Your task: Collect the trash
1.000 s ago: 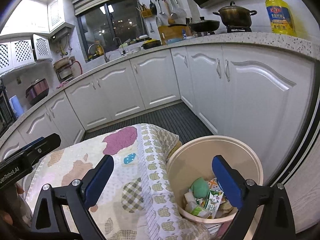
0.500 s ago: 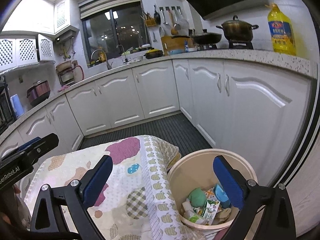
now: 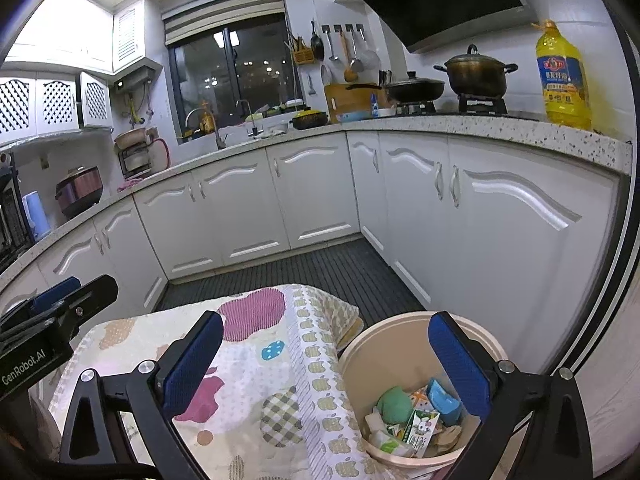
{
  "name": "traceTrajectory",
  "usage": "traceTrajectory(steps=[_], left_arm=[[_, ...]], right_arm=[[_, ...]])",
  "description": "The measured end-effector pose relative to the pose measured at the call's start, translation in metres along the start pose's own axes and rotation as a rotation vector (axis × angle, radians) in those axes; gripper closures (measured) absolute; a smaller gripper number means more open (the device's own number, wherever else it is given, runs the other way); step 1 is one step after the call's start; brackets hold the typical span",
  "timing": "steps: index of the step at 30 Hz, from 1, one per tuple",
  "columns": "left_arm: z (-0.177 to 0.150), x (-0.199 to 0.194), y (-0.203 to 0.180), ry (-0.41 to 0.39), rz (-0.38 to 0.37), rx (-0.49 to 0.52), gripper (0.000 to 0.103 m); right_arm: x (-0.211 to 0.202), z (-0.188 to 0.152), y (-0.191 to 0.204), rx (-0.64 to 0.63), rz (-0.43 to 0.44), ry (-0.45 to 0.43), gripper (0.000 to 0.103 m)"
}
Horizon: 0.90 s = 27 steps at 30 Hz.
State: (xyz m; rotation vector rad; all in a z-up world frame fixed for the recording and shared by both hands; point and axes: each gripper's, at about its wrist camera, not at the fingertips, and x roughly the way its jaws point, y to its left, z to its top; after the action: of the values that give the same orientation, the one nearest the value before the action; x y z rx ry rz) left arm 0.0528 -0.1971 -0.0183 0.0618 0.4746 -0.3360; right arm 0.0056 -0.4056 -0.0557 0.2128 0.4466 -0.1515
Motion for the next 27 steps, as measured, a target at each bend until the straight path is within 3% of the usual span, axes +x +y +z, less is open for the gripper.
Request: traceTrajectory(steps=[27], left_arm=[[0.003, 0.0, -0.008, -0.012, 0.005, 0.019, 0.03]], right_arm=[[-0.004, 0.014, 0.005, -0.039, -0.019, -0.04, 0.001]])
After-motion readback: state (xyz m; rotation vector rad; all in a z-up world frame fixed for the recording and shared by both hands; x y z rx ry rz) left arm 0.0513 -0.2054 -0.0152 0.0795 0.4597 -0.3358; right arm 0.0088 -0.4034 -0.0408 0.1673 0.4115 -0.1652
